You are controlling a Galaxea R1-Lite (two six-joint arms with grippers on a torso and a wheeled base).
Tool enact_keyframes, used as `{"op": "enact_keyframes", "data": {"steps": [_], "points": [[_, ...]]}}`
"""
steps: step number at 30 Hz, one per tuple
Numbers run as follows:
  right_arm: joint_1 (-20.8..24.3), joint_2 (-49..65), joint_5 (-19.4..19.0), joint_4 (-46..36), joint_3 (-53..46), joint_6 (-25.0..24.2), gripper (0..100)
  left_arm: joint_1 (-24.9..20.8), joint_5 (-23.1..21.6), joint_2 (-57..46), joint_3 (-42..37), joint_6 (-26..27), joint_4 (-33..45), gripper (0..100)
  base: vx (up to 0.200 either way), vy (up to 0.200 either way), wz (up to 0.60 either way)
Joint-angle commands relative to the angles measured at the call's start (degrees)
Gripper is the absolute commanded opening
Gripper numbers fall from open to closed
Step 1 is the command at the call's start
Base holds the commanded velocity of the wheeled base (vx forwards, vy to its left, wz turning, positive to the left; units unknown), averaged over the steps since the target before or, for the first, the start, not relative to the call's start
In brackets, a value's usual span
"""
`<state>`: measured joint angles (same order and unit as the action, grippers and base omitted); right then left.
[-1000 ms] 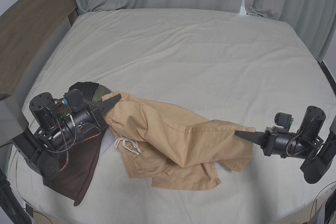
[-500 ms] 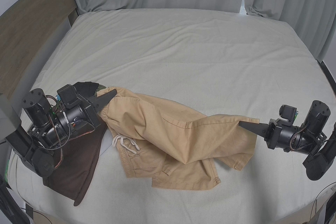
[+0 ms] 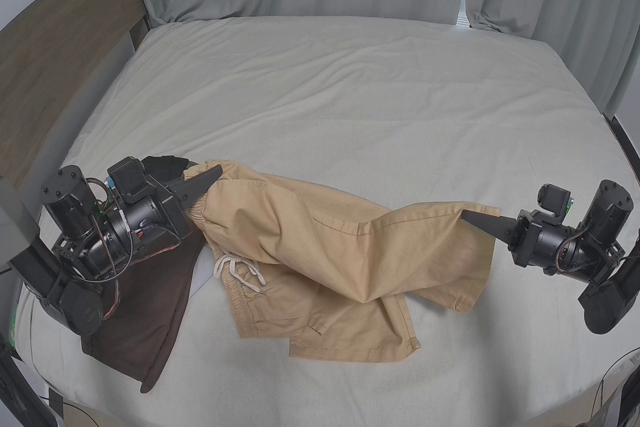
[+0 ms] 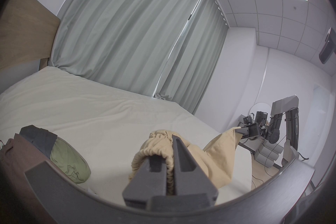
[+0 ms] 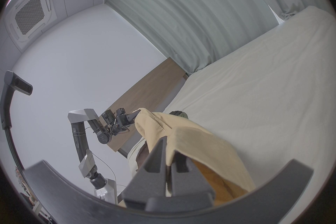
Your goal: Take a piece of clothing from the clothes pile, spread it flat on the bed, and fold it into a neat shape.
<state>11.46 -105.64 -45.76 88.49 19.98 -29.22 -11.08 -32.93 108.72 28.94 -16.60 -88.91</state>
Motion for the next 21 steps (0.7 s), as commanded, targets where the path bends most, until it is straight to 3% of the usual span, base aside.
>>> {"op": "enact_keyframes", "data": {"steps": [1,6,21], "points": [[-0.03,0.26,0.15,0.01,0.5,0.04,0,0.01,0.06,0.01,0.59,-0.18,-0.04,0,0.0,0.0,0.0],[-0.21,1.49,2.87,-0.07,2.08,-0.57,0,0.01,0.06,0.36,0.94,-0.27,-0.04,0,0.0,0.0,0.0],[-1.79,1.41,3.05,-0.07,3.66,-0.4,0,0.36,0.23,0.62,2.52,-0.45,0.05,0,0.0,0.0,0.0]]}}
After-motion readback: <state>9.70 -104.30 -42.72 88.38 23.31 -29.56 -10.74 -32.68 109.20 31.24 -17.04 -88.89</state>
